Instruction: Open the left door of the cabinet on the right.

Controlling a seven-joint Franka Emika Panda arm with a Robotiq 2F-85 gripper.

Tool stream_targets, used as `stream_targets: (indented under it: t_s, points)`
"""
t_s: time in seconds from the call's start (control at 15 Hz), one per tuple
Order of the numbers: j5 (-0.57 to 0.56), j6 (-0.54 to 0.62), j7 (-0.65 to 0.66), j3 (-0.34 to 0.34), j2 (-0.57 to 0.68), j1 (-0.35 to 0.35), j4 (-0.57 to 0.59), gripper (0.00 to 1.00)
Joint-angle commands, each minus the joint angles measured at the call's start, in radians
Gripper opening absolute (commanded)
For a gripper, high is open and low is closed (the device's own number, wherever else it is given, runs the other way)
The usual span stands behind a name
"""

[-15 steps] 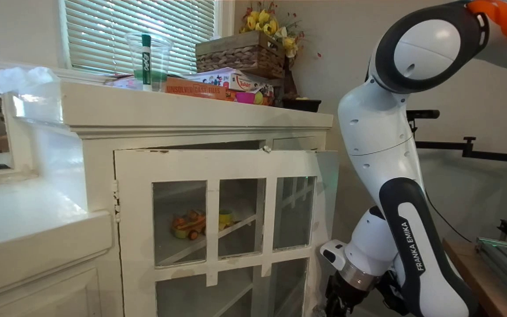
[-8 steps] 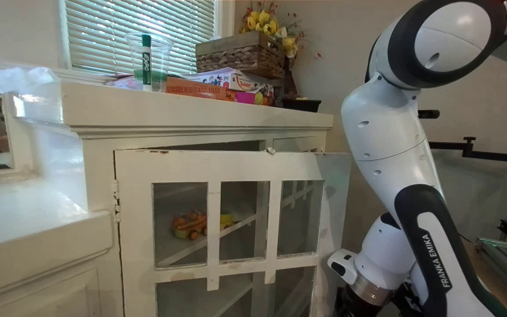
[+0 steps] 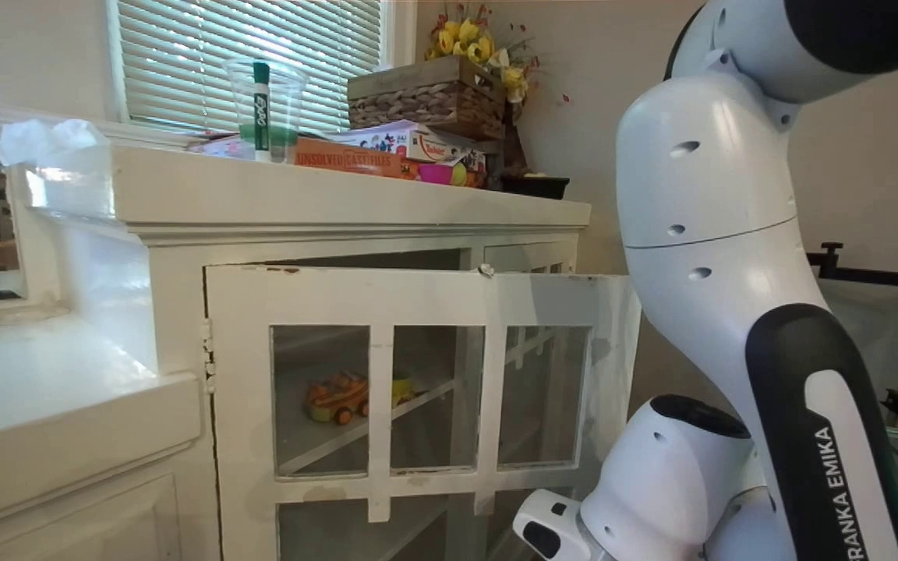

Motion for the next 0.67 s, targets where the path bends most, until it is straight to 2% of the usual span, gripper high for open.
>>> stream_targets:
  t_s: [0.0,0.07,0.13,0.47,0.6]
  points:
    - [-0.079,-0.052,-0.027,0.031,-0.022,-0.021,0.062,0.52]
    - [-0.094,-0.058,-0.027,0.035,-0.024,-0.026,0.074,0.52]
    - [-0.109,-0.063,-0.027,0.039,-0.025,-0.030,0.084,0.57]
    - [-0.150,-0.098,-0.026,0.045,-0.042,-0.049,0.101,0.92]
    - [-0.142,-0.145,-0.018,0.042,-0.095,-0.056,0.071,1.00]
